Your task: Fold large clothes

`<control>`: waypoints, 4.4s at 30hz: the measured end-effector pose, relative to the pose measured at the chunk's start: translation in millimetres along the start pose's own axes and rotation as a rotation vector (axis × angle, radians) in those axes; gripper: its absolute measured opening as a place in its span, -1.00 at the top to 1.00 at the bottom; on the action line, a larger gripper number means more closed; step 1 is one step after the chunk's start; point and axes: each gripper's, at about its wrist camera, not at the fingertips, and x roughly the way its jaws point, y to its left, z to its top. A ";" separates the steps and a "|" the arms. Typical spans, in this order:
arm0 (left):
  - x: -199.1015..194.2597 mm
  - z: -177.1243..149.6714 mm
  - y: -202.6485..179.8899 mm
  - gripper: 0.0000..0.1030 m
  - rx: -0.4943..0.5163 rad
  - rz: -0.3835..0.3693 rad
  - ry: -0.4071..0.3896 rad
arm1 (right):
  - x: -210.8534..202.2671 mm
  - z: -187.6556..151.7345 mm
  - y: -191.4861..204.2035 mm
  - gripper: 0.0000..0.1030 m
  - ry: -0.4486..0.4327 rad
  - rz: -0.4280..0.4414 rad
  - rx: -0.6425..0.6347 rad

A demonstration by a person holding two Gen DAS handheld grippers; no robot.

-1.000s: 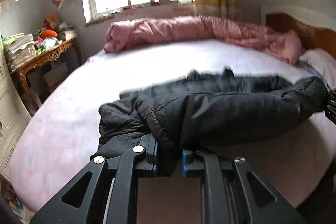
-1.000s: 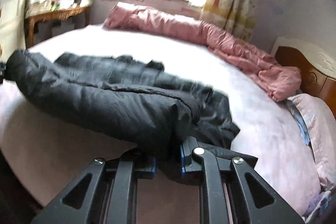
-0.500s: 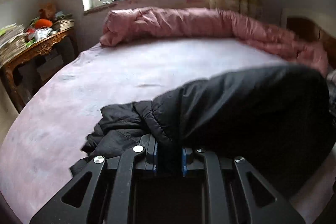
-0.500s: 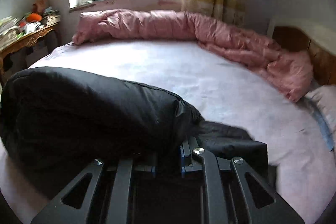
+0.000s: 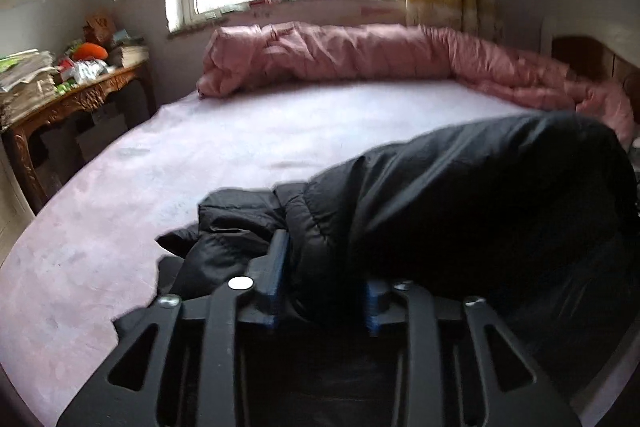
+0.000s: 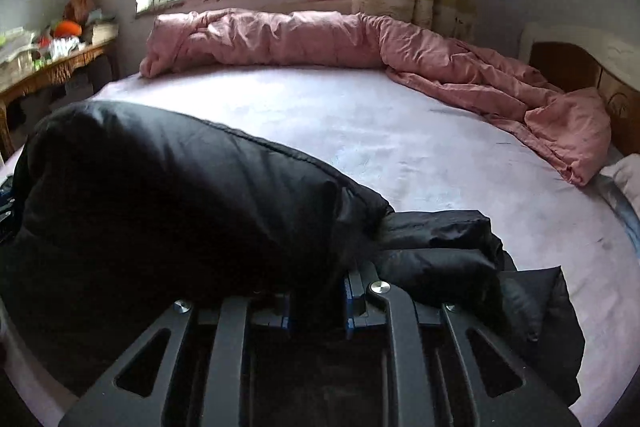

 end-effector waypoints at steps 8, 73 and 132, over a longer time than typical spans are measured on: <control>-22.6 8.8 46.2 -0.97 -0.179 0.066 -0.132 | -50.1 1.2 -25.2 -0.66 -0.217 -0.114 0.025; 69.5 51.1 -53.5 -1.00 -0.038 -0.101 0.245 | 21.5 -1.5 -5.3 -1.00 0.054 0.160 0.081; 28.5 -25.6 -96.9 0.43 -0.016 -0.423 0.353 | -16.0 6.2 -14.8 0.83 -0.004 0.506 0.206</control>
